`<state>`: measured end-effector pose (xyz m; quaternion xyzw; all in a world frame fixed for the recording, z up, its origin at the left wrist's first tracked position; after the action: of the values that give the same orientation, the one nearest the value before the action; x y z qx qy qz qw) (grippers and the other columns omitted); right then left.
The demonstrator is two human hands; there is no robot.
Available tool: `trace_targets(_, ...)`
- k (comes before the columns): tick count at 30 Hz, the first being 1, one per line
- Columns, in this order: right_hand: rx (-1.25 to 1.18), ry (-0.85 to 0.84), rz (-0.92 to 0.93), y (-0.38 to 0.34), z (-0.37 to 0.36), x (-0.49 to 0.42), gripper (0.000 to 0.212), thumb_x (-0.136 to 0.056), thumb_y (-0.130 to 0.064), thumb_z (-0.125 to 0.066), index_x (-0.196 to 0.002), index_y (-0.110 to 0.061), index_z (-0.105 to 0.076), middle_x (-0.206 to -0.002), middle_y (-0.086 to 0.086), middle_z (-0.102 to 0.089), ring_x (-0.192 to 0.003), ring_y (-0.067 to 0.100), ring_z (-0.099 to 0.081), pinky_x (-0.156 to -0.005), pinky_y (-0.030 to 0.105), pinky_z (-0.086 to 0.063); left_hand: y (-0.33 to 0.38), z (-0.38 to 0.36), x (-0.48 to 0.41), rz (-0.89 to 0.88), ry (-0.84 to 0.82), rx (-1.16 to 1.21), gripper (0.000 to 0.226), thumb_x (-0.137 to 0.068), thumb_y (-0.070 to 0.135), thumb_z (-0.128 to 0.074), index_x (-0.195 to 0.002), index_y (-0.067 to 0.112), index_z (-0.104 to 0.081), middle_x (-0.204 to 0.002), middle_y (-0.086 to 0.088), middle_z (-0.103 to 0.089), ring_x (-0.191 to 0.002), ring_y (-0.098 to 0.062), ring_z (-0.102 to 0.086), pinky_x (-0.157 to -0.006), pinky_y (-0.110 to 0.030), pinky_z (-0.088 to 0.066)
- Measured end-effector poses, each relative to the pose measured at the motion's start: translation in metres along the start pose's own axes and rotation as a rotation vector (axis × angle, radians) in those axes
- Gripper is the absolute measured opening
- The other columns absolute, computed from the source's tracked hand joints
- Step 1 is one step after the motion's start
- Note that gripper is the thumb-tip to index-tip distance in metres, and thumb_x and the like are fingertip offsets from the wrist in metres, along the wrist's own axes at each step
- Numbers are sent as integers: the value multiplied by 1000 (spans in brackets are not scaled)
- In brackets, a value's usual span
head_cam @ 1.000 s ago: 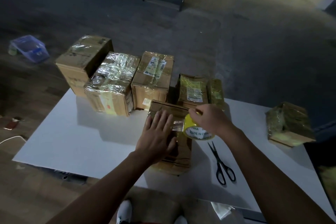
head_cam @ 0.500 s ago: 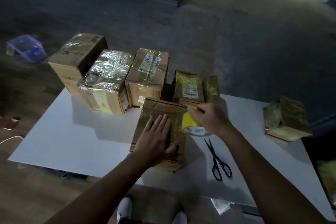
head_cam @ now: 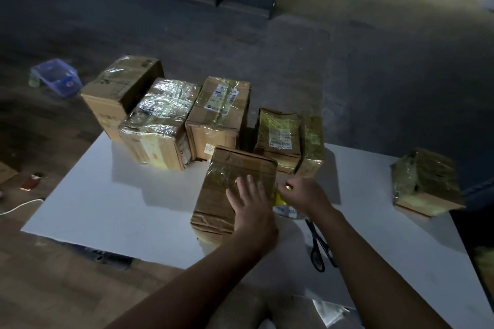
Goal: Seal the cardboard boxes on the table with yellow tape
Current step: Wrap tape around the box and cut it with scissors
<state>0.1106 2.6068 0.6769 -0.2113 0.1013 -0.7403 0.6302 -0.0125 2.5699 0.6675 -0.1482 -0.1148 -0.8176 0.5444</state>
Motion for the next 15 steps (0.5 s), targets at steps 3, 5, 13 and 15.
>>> trace_targets(3,14,-4,-8,-2,-2,-1,46,-96,-38,-47,-65,-5,-55,-60,8,-46,-60,21,-44,-54,31,-28,2,1,-1,41,-36,61,98,-93,39,-54,-149,7,19,-149,-34,26,-136,-57,20,-108,-72,2)
trace_targets(5,-2,-26,-19,0,-3,0,47,-97,-39,-45,-72,-2,-60,-66,11,-53,-62,22,-47,-58,32,-33,5,5,0,26,-42,59,101,-91,37,-58,-150,8,18,-151,-32,25,-136,-59,18,-108,-73,-1)
trace_targets(13,-21,-12,-44,-9,1,1,44,-97,-41,-43,-76,-8,-62,-69,8,-58,-68,23,-55,-60,32,-38,1,9,0,-71,12,29,83,-98,28,-46,-151,9,15,-157,-22,20,-136,-61,14,-105,-75,-5)
trace_targets(15,-39,-6,-56,-13,5,0,43,-96,-42,-42,-77,-10,-63,-71,5,-60,-70,21,-57,-62,32,-41,-4,12,1,-85,36,26,76,-100,27,-39,-151,12,15,-158,-23,18,-136,-62,13,-104,-75,-7)
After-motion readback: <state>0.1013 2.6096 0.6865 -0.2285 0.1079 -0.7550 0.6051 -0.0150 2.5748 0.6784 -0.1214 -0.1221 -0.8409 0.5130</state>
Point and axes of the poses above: each hand's wrist, its own x-axis away from the middle knuckle, its own z-axis out of the back of the hand, y = z × x, the point moved 10 cm from there along -x, towards the middle knuckle
